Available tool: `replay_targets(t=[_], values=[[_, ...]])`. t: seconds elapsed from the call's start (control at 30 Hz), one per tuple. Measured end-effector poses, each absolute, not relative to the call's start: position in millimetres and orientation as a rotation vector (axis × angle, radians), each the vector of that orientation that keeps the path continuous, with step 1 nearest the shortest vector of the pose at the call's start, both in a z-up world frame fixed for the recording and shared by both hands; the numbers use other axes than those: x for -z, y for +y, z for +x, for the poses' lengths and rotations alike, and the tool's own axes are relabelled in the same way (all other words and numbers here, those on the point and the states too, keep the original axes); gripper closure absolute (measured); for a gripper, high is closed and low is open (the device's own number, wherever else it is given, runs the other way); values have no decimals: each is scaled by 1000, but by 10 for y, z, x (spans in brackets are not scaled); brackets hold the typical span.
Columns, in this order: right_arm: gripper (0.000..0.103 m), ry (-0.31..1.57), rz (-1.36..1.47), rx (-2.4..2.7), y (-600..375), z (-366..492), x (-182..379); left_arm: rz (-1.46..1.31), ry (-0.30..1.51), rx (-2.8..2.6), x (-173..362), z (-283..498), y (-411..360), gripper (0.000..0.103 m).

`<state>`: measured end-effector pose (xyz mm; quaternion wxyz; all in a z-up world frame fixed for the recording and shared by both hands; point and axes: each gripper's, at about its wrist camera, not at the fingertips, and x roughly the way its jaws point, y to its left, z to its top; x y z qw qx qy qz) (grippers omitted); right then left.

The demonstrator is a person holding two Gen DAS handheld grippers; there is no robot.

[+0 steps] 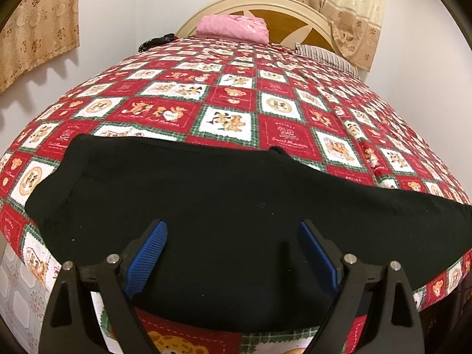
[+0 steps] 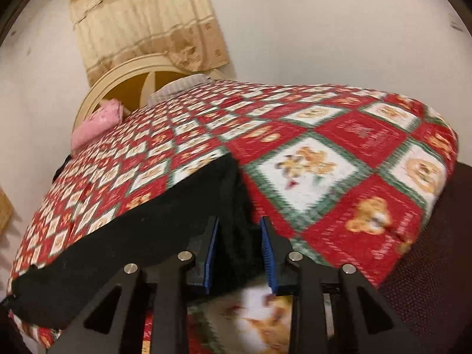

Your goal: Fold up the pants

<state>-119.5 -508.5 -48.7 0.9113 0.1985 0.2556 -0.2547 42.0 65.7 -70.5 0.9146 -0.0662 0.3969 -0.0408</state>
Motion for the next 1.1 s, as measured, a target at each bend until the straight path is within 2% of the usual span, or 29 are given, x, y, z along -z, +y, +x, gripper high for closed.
replay_targets(t=[0.03,0.1,0.47,0.67,0.7,0.73,0.8,1.1], values=[[48,512,421,532,-5098,-1256,488,-135,817,85,705,422,652,10],[36,492,443,505,-5082,-1317,496,-129,819,88,708,427,631,10],[35,514,464,430,-4711,-1277,540,-142,822,94,697,416,638,10],[35,387,643,424,-5015,-1261,584,-154,813,90,672,410,678,10],[42,371,661,428,-5044,-1261,589,-156,814,90,674,412,681,10],[62,372,666,445,-5064,-1250,595,-156,815,90,676,413,683,10],[91,403,676,458,-5128,-1227,637,-155,816,89,685,415,683,10],[94,395,605,391,-4928,-1157,437,-161,810,82,665,406,725,10]])
